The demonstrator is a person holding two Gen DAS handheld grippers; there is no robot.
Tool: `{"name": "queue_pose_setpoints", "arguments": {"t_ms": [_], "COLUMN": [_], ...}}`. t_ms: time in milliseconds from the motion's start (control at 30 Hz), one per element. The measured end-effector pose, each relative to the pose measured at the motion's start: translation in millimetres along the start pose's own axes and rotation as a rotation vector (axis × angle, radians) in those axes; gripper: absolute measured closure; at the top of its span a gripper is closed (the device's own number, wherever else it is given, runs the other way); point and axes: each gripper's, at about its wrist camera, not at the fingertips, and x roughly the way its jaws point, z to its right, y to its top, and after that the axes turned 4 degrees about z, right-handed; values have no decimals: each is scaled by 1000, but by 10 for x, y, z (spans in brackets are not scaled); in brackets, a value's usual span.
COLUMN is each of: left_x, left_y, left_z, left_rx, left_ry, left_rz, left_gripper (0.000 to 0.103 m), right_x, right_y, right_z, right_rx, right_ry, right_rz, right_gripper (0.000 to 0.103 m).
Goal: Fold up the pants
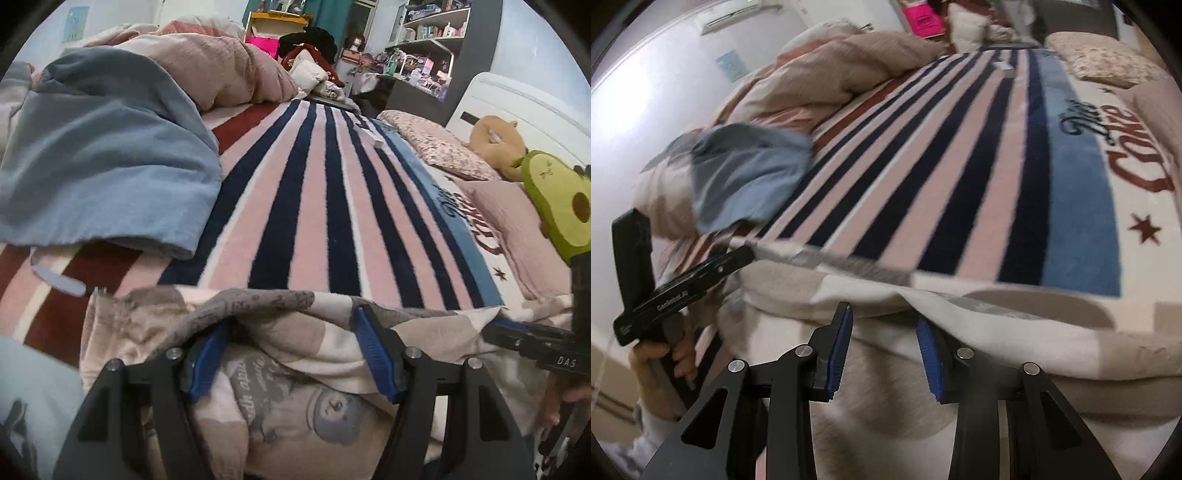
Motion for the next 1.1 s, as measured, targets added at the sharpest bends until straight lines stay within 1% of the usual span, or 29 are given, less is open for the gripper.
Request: {"name": "queue_pose_setpoints", "arguments": {"t_ms": [67, 133, 200, 267, 333, 367, 400, 433, 467, 500, 533, 600, 633, 667, 700, 733, 767, 800, 833, 900, 967, 1000, 1033, 1067, 1100], "left_x": [-38, -216, -399, -575, -684, -723, -740, -734, -721, -740, -771, -860, -875, -856, -818, -768, -706, -657, -619, -534, -442, -406, -369, -373, -387], "left_y": [52, 92, 136, 161, 185, 203, 213, 227, 244, 228, 191, 108, 56, 7, -29, -72, -119, -176, -226, -286, -308, -307, -278, -253, -212], "left_z": [26, 60, 107, 148, 202, 224, 231, 219, 169, 95, 38, 58, 79, 87, 75, 61, 38, 11, -15, -77, -128, -155, -200, -221, -263], "left_rx": [8, 27, 58, 76, 113, 127, 136, 139, 118, 65, 36, 114, 172, 218, 239, 246, 241, 232, 226, 237, 264, 263, 248, 229, 197], "left_ry": [2, 3, 51, 90, 118, 115, 82, 8, -112, -160, -121, 16, 99, 165, 172, 129, 55, 12, 29, 147, 191, 209, 217, 206, 186], "left_rz": [35, 114, 191, 256, 271, 261, 235, 182, 123, 102, 88, 129, 145, 136, 106, 56, -14, -62, -81, -76, -67, -76, -83, -78, -78], "left_gripper": [39, 39, 39, 39, 39, 36, 30, 13, 11, 11, 11, 10, 8, 8, 8, 8, 8, 8, 7, 8, 8, 8, 18, 43, 59], "right_x": [-9, -85, -143, -215, -271, -287, -319, -346, -373, -399, -424, -457, -481, -502, -519, -530, -540, -550, -558, -580, -599, -609, -623, -635, -659], "right_y": [33, 34, 35, -2, -43, -64, -93, -119, -152, -181, -218, -281, -314, -348, -382, -406, -432, -457, -476, -521, -557, -572, -589, -598, -609], "right_z": [36, 68, 79, 50, 7, -23, -51, -64, -75, -79, -88, -117, -131, -149, -170, -187, -208, -227, -245, -281, -305, -310, -319, -326, -337], "right_rx": [-2, 8, 22, 6, -16, -25, -31, -32, -31, -29, -25, -24, -25, -27, -30, -33, -38, -44, -50, -57, -52, -46, -37, -34, -36], "right_ry": [-40, -63, -69, -60, -60, -59, -53, -46, -34, -24, -7, 10, 15, 23, 30, 35, 39, 42, 45, 52, 60, 66, 77, 87, 94], "right_rz": [21, 49, 63, 62, 61, 58, 55, 51, 44, 39, 31, 24, 22, 18, 14, 10, 4, -2, -6, -11, -12, -14, -18, -19, -18], "right_gripper": [72, 72, 72, 72, 72, 72, 72, 70, 70, 70, 70, 70, 70, 70, 70, 70, 70, 70, 70, 70, 70, 70, 70, 70, 70]}}
